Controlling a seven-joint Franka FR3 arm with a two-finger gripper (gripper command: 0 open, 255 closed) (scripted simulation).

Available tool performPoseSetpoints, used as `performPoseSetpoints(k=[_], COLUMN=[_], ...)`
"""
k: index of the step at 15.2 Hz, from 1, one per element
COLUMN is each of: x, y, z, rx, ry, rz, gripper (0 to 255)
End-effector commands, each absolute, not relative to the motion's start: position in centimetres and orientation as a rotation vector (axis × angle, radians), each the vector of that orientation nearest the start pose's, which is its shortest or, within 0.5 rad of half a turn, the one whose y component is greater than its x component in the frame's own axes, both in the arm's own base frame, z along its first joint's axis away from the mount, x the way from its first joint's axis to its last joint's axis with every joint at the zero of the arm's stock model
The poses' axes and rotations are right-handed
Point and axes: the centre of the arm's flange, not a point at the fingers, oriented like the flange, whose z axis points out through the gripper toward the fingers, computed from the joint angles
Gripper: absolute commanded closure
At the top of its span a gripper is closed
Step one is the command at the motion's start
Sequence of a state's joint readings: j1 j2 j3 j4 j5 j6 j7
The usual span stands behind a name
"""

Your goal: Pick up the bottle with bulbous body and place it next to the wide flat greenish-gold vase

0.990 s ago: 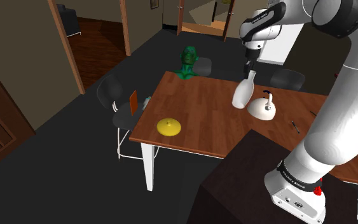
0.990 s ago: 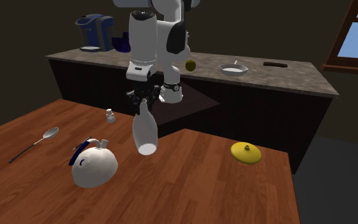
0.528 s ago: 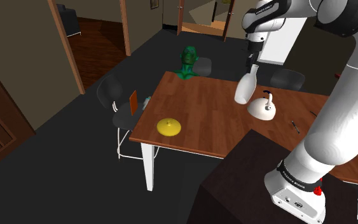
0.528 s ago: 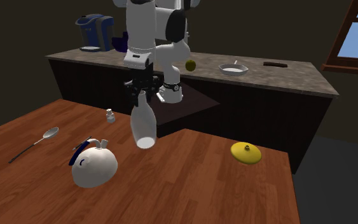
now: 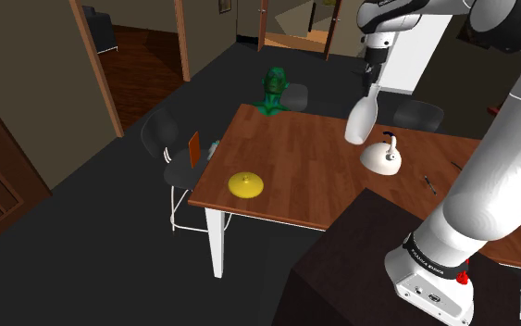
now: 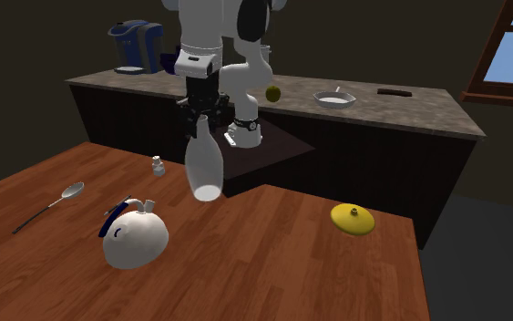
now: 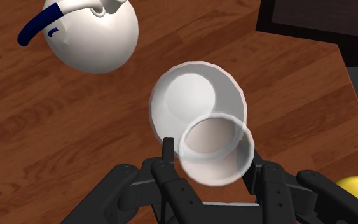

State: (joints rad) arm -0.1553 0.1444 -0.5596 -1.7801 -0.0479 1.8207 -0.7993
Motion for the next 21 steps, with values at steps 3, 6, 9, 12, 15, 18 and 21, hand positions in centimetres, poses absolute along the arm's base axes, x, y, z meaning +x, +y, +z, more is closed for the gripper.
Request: performPoseSetpoints(k=[3,6,9,12,15,18,21], x=[45.1,45.1,45.1,45.1,45.1,45.1,45.1], y=[-38.0,-38.0,-38.0,-38.0,-38.0,-38.0,-38.0], z=[49.7,51.2,52.8,54.4,56.0,57.6,59.2], rx=[-3.162,-3.162,-3.162,-3.162,-3.162,-3.162,-3.162], ry=[-0.158,-0.158,-0.158,-0.158,-0.158,-0.158,-0.158], rz=[0.228,0.228,0.228,0.228,0.228,0.228,0.228], gripper=[255,255,255,255,255,255,255])
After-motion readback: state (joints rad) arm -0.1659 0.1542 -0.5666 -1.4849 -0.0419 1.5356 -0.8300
